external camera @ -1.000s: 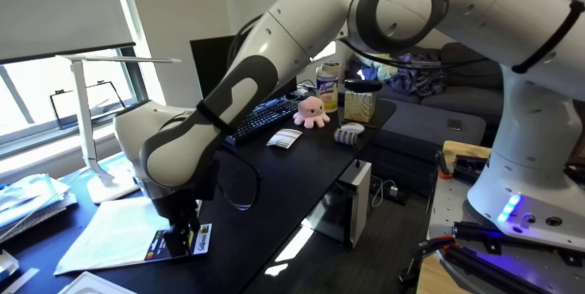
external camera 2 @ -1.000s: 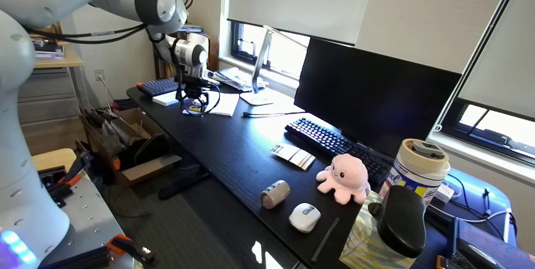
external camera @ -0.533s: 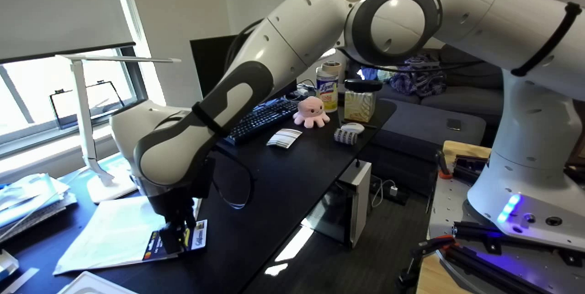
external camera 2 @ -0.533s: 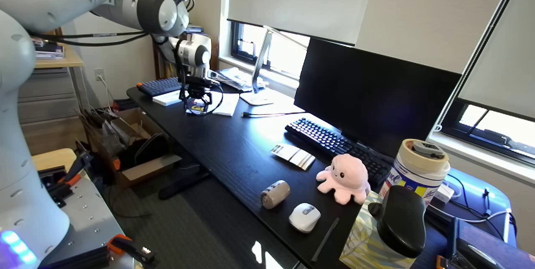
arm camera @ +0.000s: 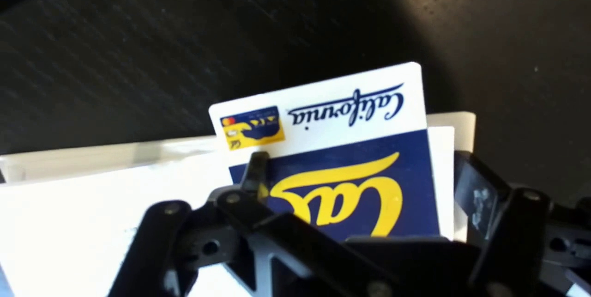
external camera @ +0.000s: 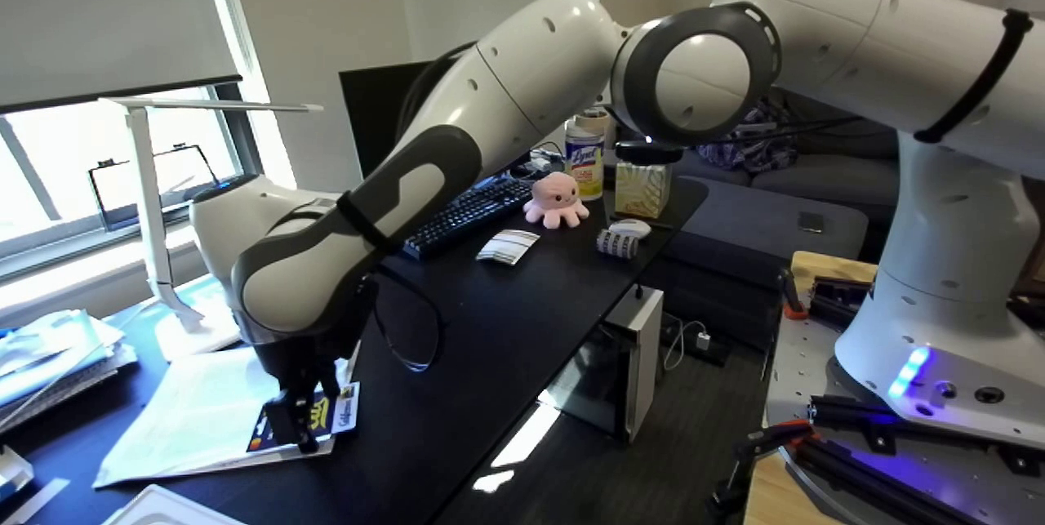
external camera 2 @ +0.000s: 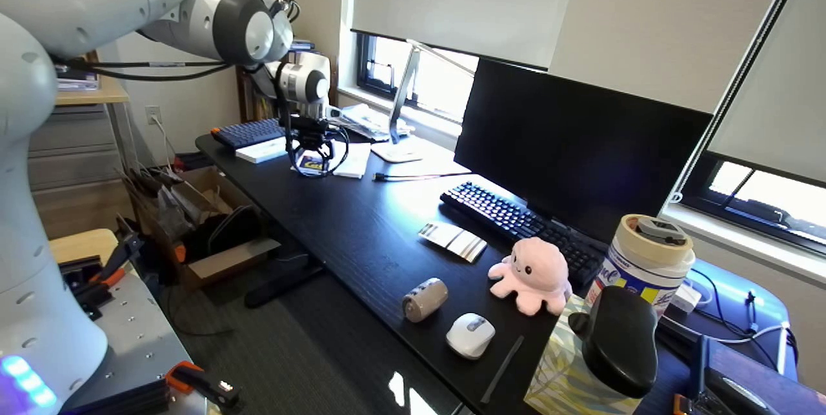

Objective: Place the blue packet on top of the papers

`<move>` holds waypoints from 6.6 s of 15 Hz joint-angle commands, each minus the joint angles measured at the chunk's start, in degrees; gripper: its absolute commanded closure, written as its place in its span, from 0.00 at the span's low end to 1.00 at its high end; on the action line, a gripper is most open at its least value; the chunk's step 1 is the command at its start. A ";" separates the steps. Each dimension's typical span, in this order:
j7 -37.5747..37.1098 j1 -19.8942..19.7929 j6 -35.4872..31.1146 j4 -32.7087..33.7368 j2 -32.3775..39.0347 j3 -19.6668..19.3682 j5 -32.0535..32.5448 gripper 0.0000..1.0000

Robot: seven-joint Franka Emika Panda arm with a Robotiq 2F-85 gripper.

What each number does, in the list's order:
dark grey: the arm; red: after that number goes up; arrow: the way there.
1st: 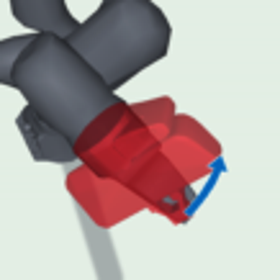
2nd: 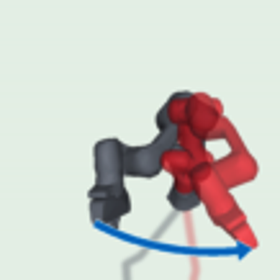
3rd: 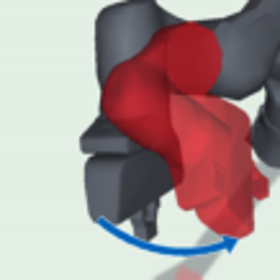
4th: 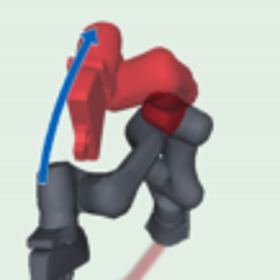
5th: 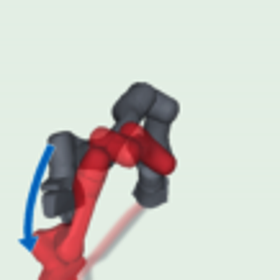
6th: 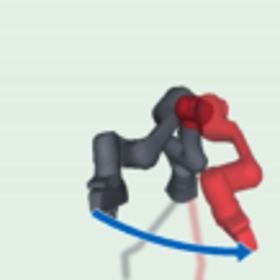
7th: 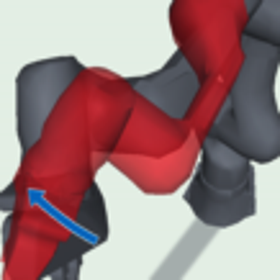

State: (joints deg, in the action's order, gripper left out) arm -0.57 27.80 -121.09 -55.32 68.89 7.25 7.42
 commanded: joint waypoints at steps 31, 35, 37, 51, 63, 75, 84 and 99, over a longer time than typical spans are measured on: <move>-24.80 1.26 -8.13 -29.20 -17.35 -8.46 1.90 0.00; -23.41 1.11 -8.30 -31.10 -18.69 -7.80 2.40 0.00; -23.17 1.14 -7.66 -30.96 -18.69 -7.47 2.50 0.00; -19.79 -0.02 -9.99 -32.59 -18.26 -6.64 3.78 0.00; -17.41 -2.36 -11.73 -31.44 -16.81 -5.29 2.49 0.00; -13.00 -3.80 -11.82 -26.37 -13.09 -3.57 1.74 0.00; -13.10 -4.29 -12.29 -19.45 -8.99 -1.85 -0.28 0.00; -14.57 -3.56 -10.25 -14.69 -6.47 -2.41 -0.38 0.00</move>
State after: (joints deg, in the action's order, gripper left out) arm -15.26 24.27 -132.09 -70.78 61.54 4.91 8.53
